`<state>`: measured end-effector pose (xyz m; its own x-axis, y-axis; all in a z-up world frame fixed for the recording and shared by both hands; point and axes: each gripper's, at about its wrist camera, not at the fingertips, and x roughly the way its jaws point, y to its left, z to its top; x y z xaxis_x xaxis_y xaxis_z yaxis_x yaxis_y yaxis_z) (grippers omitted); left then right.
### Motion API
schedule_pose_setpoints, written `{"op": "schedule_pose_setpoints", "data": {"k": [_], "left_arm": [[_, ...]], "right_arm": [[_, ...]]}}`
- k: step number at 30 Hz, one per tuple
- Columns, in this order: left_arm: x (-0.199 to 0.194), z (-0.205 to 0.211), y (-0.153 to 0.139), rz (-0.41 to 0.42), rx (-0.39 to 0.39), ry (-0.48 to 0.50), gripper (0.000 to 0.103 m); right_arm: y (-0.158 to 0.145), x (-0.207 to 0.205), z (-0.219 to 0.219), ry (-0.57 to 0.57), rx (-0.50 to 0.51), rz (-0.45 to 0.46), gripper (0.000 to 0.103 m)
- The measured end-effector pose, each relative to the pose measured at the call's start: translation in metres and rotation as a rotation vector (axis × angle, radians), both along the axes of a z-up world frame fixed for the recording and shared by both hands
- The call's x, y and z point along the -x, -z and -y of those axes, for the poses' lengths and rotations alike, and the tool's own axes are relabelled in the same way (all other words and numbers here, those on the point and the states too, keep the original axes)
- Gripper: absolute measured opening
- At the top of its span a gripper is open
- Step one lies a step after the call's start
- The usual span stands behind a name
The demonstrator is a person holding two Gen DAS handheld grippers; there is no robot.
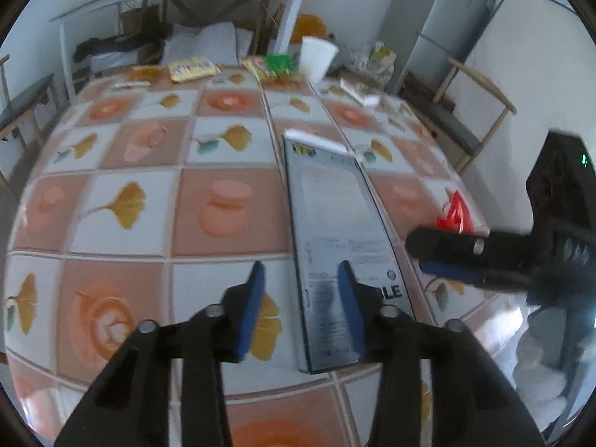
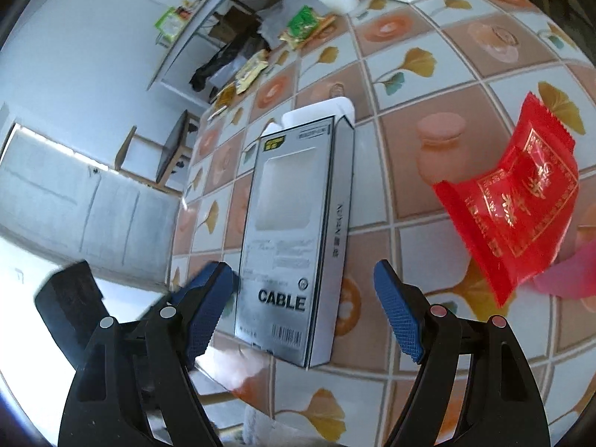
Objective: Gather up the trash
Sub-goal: 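Grasp the CABLE box with the right tool while the left tool releases it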
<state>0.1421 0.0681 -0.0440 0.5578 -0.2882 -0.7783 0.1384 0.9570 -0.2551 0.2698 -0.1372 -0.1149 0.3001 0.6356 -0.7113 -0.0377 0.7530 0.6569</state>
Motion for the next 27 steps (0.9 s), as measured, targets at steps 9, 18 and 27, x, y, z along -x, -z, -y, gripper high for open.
{"op": "schedule_pose_setpoints", "data": {"k": [9,18,27], "left_arm": [[0.0,0.01,0.002,0.007,-0.06,0.053,0.03],[0.002,0.004,-0.002,-0.009,-0.048,0.047,0.03],[0.008,-0.019,-0.013,0.007,-0.111,-0.025,0.03]], "right_arm": [[0.007,-0.019,-0.008,0.012,0.024,-0.06,0.075],[-0.006,-0.044,-0.06,-0.104,0.222,-0.015,0.085],[0.0,-0.058,-0.105,-0.163,0.426,0.034,0.087]]}}
